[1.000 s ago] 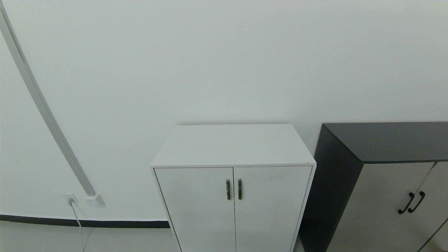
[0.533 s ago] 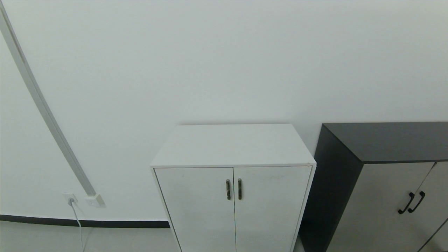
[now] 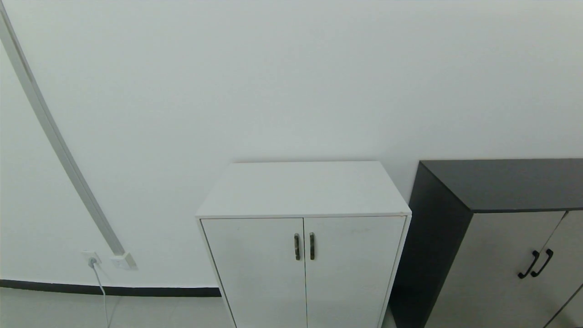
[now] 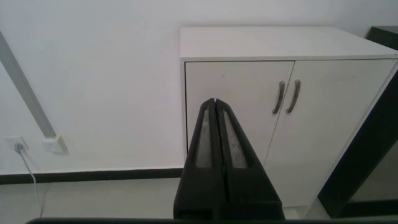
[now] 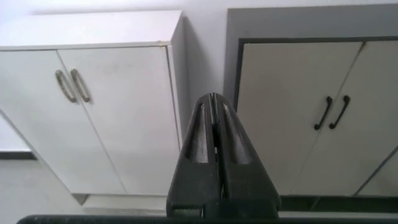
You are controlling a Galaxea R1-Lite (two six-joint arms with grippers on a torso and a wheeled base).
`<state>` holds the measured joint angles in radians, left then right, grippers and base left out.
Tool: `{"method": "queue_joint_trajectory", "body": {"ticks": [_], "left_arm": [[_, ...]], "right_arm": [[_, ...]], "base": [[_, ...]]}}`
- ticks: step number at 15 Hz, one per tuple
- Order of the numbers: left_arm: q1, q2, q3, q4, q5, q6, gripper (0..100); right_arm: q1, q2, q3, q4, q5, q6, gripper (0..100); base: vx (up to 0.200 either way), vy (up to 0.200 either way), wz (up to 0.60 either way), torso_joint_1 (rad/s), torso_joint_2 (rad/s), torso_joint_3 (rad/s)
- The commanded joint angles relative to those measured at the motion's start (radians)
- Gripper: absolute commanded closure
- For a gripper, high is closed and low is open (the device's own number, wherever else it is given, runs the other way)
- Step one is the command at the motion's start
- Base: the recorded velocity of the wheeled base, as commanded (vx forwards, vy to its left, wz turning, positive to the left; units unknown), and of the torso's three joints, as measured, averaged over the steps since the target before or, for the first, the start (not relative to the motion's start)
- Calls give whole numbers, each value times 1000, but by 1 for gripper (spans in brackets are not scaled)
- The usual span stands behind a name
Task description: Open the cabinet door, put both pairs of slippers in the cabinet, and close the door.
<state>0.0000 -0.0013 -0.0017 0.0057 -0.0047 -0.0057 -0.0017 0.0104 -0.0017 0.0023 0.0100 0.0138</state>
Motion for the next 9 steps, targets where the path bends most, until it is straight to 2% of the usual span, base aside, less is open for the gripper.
{"method": "queue_joint_trajectory", "body": {"ticks": [1,2,9], "left_arm": [[0,1,0,-1,2,1,100],[0,1,0,-1,2,0,100],[0,1,0,-1,2,0,100]], "right_arm": [[-1,-9,2,-4,-10,35,100],[-1,-9,2,-7,-25,66,100],[-1,-9,2,-7,-19,51,100]], "base": [[0,0,0,0,0,0],[0,0,0,0,0,0],[0,0,0,0,0,0]]}}
